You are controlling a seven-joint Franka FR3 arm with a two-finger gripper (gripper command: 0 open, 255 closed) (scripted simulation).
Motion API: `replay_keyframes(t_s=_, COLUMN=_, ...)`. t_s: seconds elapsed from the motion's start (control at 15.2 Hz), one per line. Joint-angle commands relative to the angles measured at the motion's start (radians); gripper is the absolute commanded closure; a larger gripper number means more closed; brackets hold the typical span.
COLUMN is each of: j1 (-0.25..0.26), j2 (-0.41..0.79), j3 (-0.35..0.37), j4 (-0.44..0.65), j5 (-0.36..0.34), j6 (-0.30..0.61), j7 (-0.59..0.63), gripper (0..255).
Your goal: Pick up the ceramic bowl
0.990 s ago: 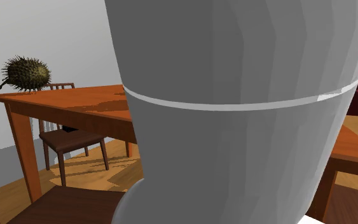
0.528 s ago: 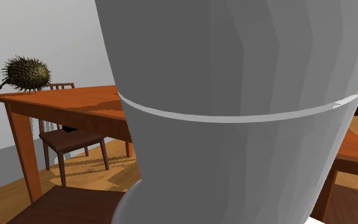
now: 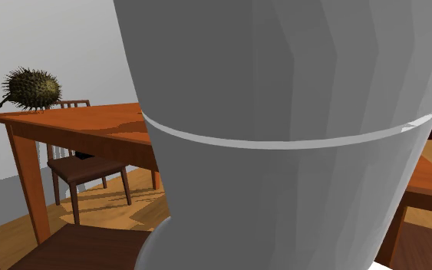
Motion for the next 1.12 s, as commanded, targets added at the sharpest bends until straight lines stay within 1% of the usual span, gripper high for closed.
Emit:
replay_keyframes(t_s=0.0, j1=0.0, j2=0.0, j3=0.0, j4=-0.001, j5=0.0, j6=0.0, j7=-0.001, gripper=255)
replay_keyframes(t_s=0.53, j1=-0.004, j2=0.044, j3=0.002, j4=0.151, j5=-0.014, j6=-0.109, j7=0.022, gripper=255)
replay_keyframes(t_s=0.99, j1=-0.005, j2=0.098, j3=0.009, j4=0.306, j5=-0.03, j6=-0.21, j7=0.047, gripper=255)
replay_keyframes(t_s=1.06, j1=-0.005, j2=0.099, j3=0.009, j4=0.31, j5=-0.031, j6=-0.212, j7=0.048, gripper=255)
